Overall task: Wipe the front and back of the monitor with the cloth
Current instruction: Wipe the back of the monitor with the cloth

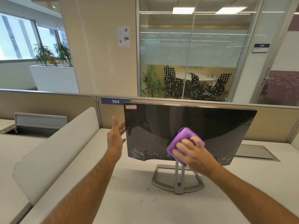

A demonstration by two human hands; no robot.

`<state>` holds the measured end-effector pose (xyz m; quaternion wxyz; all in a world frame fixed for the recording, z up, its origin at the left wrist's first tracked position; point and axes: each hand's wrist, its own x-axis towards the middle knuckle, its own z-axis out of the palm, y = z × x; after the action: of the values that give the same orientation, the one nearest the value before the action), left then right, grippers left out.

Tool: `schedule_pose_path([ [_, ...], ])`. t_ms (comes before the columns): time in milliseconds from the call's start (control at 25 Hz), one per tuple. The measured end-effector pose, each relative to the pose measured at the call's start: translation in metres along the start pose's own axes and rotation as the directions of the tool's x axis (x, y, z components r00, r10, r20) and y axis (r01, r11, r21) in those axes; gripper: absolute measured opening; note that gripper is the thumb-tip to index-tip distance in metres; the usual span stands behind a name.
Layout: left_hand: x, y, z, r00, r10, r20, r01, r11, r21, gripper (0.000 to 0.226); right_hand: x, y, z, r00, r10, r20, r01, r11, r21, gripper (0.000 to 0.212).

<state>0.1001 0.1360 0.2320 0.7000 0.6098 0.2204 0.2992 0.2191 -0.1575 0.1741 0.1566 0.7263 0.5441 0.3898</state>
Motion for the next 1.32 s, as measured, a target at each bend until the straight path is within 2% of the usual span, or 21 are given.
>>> schedule_pose_path([
  [40,0.0,0.0,-0.001,1.0,0.001,0.002,-0.001,1.0,0.003,0.08,-0.004,-0.007,0.0,0.987,-0.136,0.081,0.137,0.991,-0.003,0.062],
  [80,0.0,0.0,-0.001,1.0,0.001,0.004,-0.001,1.0,0.005,0.081,-0.006,-0.01,0.0,0.968,-0.208,0.138,0.209,0.978,0.001,0.064],
  [120,0.001,0.0,-0.002,1.0,0.0,0.008,0.0,1.0,0.008,0.081,-0.003,-0.01,-0.002,0.967,-0.211,0.141,0.214,0.977,-0.007,0.065],
  [160,0.001,0.001,-0.002,1.0,-0.001,0.011,0.0,1.0,0.01,0.081,0.003,-0.007,-0.004,0.98,-0.161,0.113,0.164,0.986,-0.023,0.065],
  [280,0.001,0.001,-0.003,1.0,0.001,0.012,-0.001,1.0,0.002,0.077,0.026,0.002,-0.011,0.99,0.136,-0.048,-0.136,0.991,-0.004,0.062],
  [320,0.002,0.001,-0.003,1.0,0.001,0.012,-0.001,1.0,0.0,0.076,0.03,0.0,-0.012,0.986,0.159,-0.057,-0.159,0.987,0.004,0.062],
  [360,0.002,0.0,-0.004,1.0,0.0,0.012,0.0,1.0,0.001,0.076,0.032,-0.005,-0.011,0.993,0.11,-0.034,-0.11,0.994,-0.011,0.062],
  [440,0.003,0.001,-0.005,1.0,0.003,0.016,-0.003,1.0,0.001,0.075,0.027,-0.019,-0.006,0.988,-0.11,0.107,0.115,0.993,-0.035,0.064],
  [520,0.004,0.001,-0.006,1.0,0.003,0.022,-0.003,1.0,0.005,0.076,0.026,-0.025,-0.007,0.96,-0.202,0.193,0.215,0.976,-0.045,0.065],
  [560,0.005,0.001,-0.007,1.0,0.004,0.025,-0.004,1.0,0.004,0.075,0.031,-0.023,-0.008,0.968,-0.181,0.173,0.195,0.979,-0.065,0.064],
  [640,0.006,0.001,-0.008,1.0,0.002,0.027,-0.002,1.0,-0.001,0.072,0.048,-0.018,-0.011,0.997,-0.042,0.061,0.046,0.996,-0.072,0.058],
  [720,0.007,0.001,-0.009,1.0,0.005,0.031,-0.005,1.0,-0.001,0.073,0.059,-0.018,-0.013,0.997,0.083,-0.003,-0.083,0.995,-0.047,0.055],
  [760,0.008,0.001,-0.009,1.0,0.002,0.031,-0.002,1.0,0.004,0.074,0.061,-0.022,-0.012,0.998,0.067,0.01,-0.067,0.997,-0.044,0.053],
  [880,0.007,0.003,-0.011,0.999,-0.007,0.04,0.007,1.0,0.001,0.076,0.051,-0.045,-0.004,0.963,-0.187,0.196,0.202,0.977,-0.063,0.055],
  [920,0.006,0.004,-0.011,0.999,-0.008,0.043,0.008,1.0,-0.003,0.075,0.05,-0.047,-0.005,0.953,-0.213,0.216,0.233,0.97,-0.074,0.057],
  [960,0.006,0.004,-0.012,0.999,-0.008,0.049,0.008,1.0,-0.007,0.074,0.053,-0.045,-0.007,0.964,-0.189,0.188,0.208,0.974,-0.087,0.058],
  [1040,0.005,0.005,-0.012,0.998,-0.008,0.057,0.008,1.0,-0.008,0.073,0.068,-0.036,-0.011,0.997,-0.046,0.067,0.052,0.996,-0.078,0.057],
  [1120,0.006,0.005,-0.012,0.998,-0.007,0.055,0.007,1.0,-0.002,0.075,0.081,-0.033,-0.017,0.997,0.075,0.001,-0.075,0.996,-0.051,0.057],
  [1160,0.007,0.004,-0.012,0.999,-0.008,0.054,0.008,1.0,0.0,0.078,0.083,-0.036,-0.017,0.998,0.068,0.01,-0.067,0.997,-0.045,0.057],
  [1320,0.008,0.003,-0.015,0.998,-0.003,0.062,0.004,1.0,-0.004,0.078,0.08,-0.058,-0.011,0.972,-0.159,0.172,0.171,0.984,-0.054,0.059],
])
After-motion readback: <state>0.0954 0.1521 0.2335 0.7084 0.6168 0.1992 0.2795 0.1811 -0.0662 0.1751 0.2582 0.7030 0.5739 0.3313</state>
